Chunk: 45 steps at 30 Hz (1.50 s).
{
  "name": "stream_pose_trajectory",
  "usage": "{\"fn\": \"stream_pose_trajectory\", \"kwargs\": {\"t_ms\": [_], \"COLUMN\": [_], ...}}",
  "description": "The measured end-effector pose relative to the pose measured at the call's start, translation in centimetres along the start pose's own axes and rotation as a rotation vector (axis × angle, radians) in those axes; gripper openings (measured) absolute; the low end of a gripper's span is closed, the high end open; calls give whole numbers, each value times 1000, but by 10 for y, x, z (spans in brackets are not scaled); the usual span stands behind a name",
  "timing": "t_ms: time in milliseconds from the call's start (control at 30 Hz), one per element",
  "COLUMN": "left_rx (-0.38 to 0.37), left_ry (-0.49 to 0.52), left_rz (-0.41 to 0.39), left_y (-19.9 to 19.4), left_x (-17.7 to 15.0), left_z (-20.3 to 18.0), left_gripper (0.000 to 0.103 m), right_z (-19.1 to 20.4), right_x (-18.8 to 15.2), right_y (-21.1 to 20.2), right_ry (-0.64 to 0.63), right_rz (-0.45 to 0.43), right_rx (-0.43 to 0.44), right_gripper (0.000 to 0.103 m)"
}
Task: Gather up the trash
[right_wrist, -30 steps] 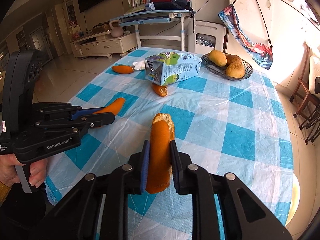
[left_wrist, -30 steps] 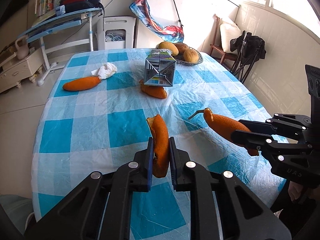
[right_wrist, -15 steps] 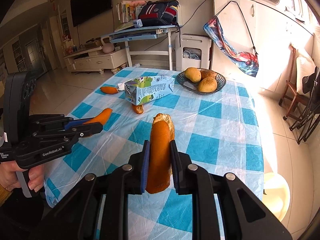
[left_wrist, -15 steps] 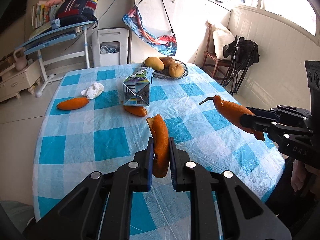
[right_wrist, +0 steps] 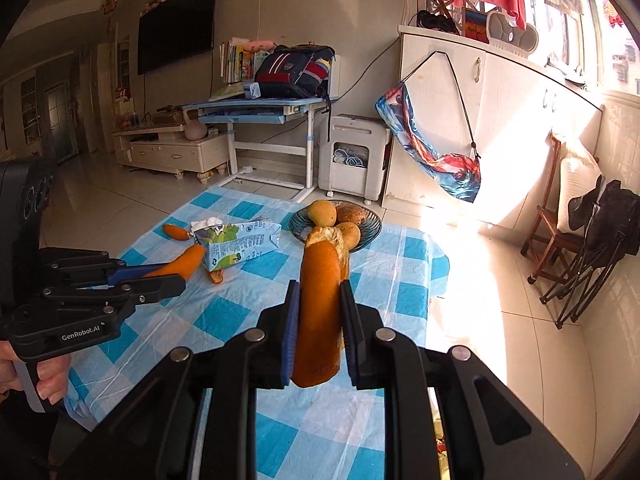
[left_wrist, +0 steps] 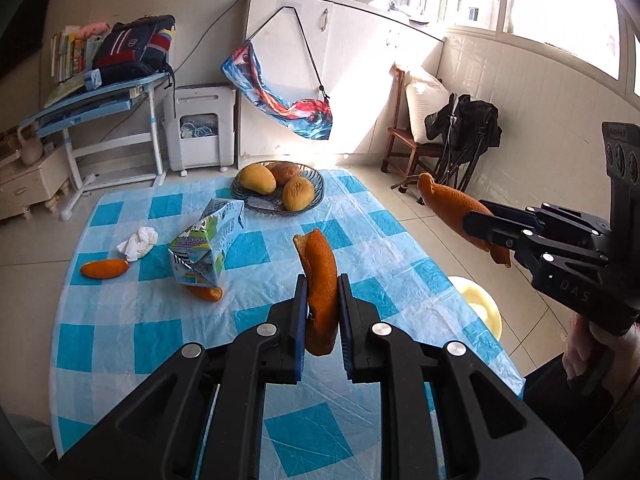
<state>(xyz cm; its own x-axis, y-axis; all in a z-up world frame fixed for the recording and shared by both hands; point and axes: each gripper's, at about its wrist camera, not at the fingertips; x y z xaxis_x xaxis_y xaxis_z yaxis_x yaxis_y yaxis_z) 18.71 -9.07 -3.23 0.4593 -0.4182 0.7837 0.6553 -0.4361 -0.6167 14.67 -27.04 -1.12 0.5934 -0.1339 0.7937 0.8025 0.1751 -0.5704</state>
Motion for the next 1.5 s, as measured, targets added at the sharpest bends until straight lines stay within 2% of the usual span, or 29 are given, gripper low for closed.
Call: {"fn": "stream_pose_trajectory", "kwargs": {"t_ms": [67,233,367,433,600,700,767,800,867,933,1067,1200,1267,1333,1400,1467,1500], "left_rx": [-8,-37,-54,-61,-78,-84,-88,-89,-88,-85,-73,-82,-89,-93,-110,-127,-136], "left_ry": [4,33,44,51,58,50,41,37,33,35,28,-17,-37,-33,-32,-27,-27], "left_rz": [4,17,26,37,78,94,97,100,107,121,164,205,199,191,184,176,172], "left_y": [6,25,39,47,62,69,72,73,76,80,93,107,110,112,114,116,116], "left_x": [6,20,27,25,13,6,3,1,-3,-8,-23,-36,-36,-34,-31,-28,-27], "left_z": [-8,-32,-49,-55,-59,-55,-51,-49,-46,-41,-28,-13,-9,-9,-11,-16,-18], "left_gripper": [14,14,14,14,14,14,14,14,15,14,14,14,14,14,14,14,14], "right_z": [-15,-31,-55,-68,-107,-129,-129,-126,-121,-121,-122,-145,-167,-187,-194,-202,-204], "right_x": [-8,3,5,3,11,12,12,12,13,18,27,12,2,1,-4,-16,-19], "right_y": [3,-15,-10,-5,-17,-14,-10,-8,-4,-5,-7,3,16,16,24,41,43], "right_ry": [36,2,31,79,246,360,377,368,341,324,228,202,295,379,339,365,357], "right_rz": [28,-23,2,42,-4,0,8,13,19,13,28,128,214,204,227,326,332], "right_rx": [-16,-54,-64,-38,-25,-12,-9,-9,-12,-15,-53,-74,-33,20,-36,8,23], "right_gripper": [20,16,16,16,16,16,16,16,27,32,39,41,41,40,40,33,33]}}
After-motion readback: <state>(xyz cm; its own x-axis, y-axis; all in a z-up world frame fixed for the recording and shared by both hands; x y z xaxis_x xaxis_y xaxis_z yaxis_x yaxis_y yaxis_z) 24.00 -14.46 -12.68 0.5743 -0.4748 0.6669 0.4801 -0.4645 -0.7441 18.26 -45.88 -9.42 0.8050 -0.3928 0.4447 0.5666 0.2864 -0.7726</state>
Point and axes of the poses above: each gripper's, at about its wrist camera, not at the fingertips, and y roughly the way its jaws point, z to its left, x to its top, and after that the axes turned 15 degrees about y, right-handed
